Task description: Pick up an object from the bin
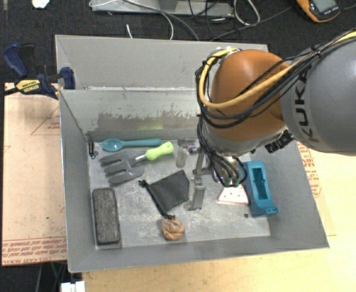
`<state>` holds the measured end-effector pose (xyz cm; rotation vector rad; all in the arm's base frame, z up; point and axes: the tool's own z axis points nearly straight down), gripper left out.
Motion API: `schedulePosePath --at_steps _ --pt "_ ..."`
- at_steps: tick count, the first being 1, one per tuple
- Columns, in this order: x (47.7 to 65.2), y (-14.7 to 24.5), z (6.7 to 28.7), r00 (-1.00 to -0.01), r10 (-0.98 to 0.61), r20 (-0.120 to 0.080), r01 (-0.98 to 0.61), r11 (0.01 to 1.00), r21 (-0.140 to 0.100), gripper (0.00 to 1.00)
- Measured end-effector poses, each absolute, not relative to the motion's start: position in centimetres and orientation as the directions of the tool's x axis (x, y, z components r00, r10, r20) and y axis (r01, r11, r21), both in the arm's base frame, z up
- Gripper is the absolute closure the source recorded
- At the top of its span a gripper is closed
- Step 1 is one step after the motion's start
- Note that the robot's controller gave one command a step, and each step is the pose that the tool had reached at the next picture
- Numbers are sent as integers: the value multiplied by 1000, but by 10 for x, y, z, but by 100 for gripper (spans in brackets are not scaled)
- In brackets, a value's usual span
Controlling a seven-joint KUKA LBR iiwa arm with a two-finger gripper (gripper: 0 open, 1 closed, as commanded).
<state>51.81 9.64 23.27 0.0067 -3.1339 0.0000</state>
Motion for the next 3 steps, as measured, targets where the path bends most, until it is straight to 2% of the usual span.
schedulePosePath --at_steps 1,2,3 --pt "520 96 237 -1000 0 0 0 1000 1 0" --pt "537 84 153 -998 -65 -5 -65 998 2 0" --pt "546 75 83 -995 104 -11 104 995 6 0"
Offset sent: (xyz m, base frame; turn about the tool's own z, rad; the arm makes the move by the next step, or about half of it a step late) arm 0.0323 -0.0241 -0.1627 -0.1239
